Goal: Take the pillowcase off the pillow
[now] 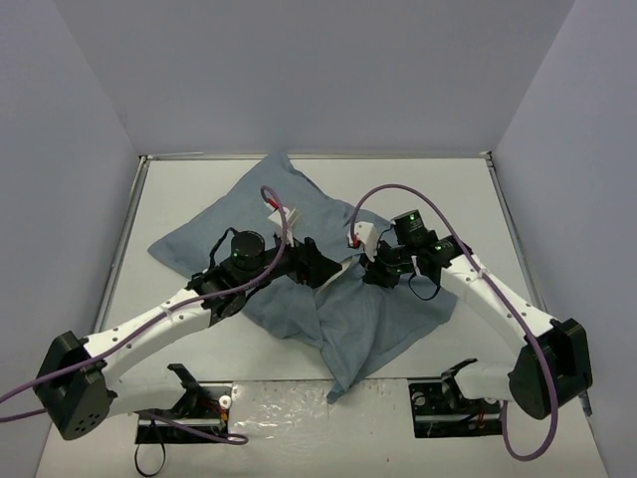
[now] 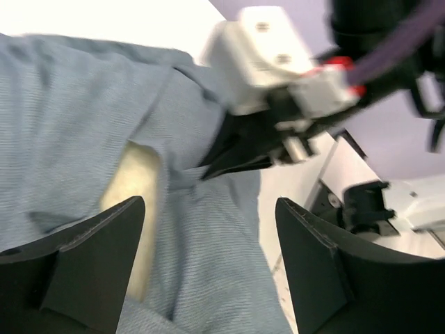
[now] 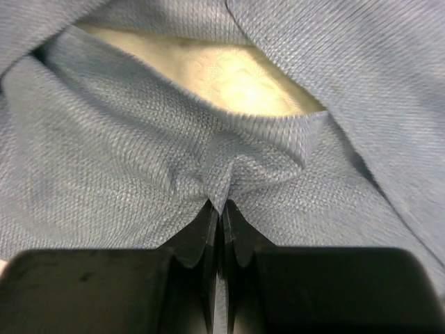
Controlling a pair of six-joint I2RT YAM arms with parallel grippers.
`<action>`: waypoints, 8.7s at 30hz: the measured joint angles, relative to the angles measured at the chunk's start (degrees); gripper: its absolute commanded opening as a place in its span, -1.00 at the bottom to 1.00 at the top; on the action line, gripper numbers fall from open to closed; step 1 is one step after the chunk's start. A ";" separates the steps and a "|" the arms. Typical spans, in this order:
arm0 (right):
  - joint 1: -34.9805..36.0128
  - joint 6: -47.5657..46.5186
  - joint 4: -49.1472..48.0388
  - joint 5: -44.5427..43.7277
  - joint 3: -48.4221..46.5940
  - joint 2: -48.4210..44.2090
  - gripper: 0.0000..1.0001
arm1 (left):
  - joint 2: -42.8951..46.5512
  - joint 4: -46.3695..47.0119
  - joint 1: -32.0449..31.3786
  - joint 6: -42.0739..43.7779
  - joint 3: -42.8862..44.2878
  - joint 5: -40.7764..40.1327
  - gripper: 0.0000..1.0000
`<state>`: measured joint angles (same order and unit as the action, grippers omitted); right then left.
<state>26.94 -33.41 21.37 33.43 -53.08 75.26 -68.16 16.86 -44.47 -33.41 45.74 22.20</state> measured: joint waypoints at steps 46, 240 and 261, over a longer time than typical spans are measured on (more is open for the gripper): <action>1.92 -34.25 17.97 -5.57 5.62 -21.84 -1.00 | -19.63 -26.43 -0.79 17.07 20.37 -5.05 0.44; -4.61 20.46 -13.42 -22.29 -8.92 6.21 -1.00 | 3.89 -22.51 -1.38 11.02 6.69 2.75 -0.95; -16.33 21.59 -11.63 9.60 -9.20 12.35 -0.15 | 6.34 -13.51 -1.49 13.90 6.56 -4.33 -0.95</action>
<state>10.61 -11.81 9.74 43.03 -62.28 87.61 -61.82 3.36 -45.95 -19.51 52.29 17.87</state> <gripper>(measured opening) 0.189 0.053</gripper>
